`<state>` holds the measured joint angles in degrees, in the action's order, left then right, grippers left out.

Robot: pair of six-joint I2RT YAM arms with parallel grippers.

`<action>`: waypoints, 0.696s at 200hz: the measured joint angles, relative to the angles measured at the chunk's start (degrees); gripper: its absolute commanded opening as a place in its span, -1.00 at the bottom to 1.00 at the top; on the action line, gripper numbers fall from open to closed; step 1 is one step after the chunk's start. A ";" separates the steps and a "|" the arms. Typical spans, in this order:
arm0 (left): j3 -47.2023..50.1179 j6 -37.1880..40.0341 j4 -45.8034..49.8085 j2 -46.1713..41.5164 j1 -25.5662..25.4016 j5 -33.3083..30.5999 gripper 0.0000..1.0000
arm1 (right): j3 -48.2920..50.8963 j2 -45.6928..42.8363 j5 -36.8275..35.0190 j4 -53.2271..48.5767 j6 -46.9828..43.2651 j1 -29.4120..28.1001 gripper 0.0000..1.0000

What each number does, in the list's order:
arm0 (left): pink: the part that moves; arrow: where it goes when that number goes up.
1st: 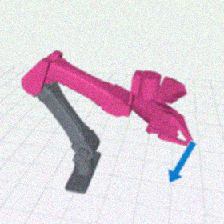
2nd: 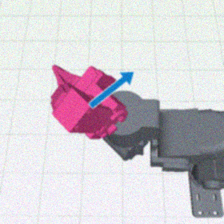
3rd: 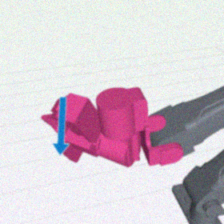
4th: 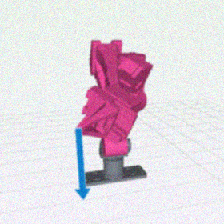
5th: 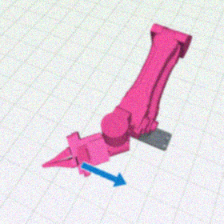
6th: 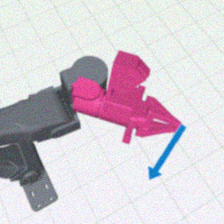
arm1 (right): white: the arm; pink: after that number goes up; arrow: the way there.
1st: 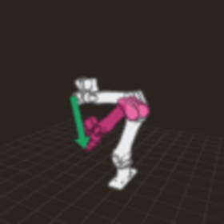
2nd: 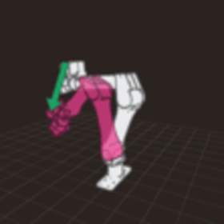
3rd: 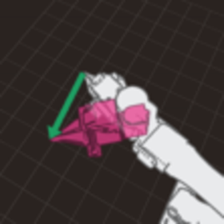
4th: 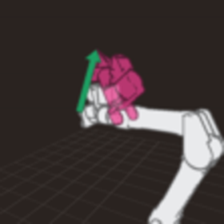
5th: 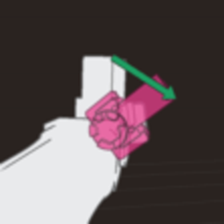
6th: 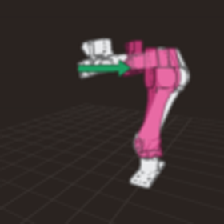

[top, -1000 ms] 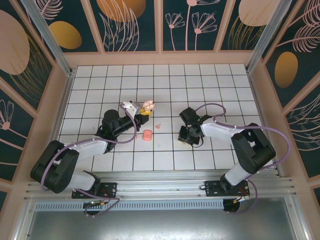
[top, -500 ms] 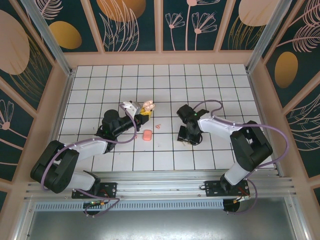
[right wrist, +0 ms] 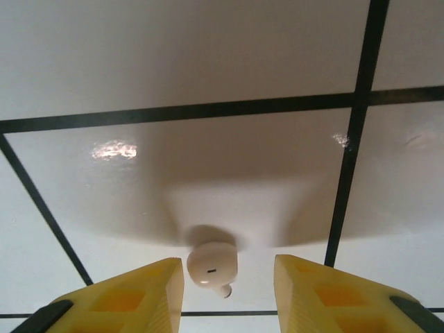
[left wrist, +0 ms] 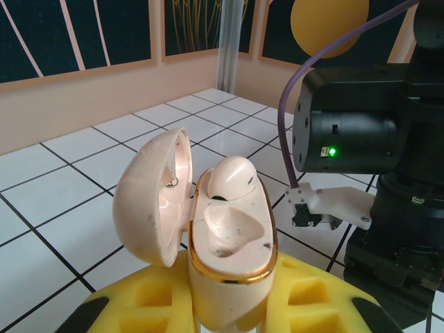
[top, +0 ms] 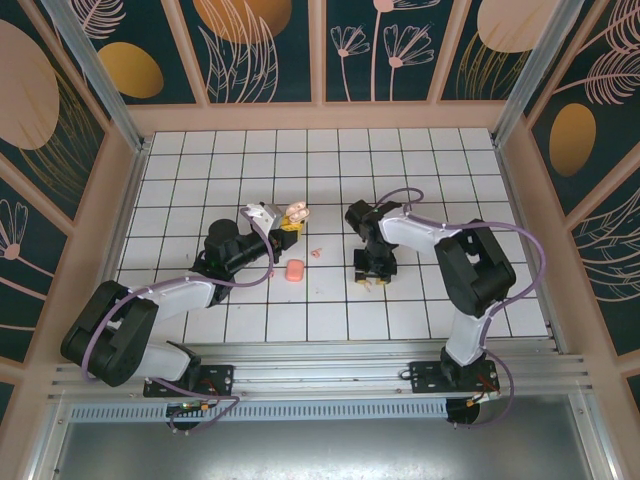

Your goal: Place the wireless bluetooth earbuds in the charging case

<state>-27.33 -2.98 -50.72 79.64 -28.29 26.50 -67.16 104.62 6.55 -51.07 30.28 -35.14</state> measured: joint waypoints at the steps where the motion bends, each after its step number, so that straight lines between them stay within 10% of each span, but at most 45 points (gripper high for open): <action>1: 0.00 0.00 0.00 0.00 0.00 0.00 -0.75 | 0.00 0.02 0.00 0.02 0.02 0.02 -0.23; 139: 0.00 0.02 0.83 0.00 0.00 -0.02 -0.75 | -1.01 2.34 3.02 0.26 -1.97 1.09 -0.44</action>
<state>-27.33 -2.96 -49.89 79.64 -28.29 26.48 -68.16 106.96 9.56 -50.81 28.32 -34.04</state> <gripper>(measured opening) 0.194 0.298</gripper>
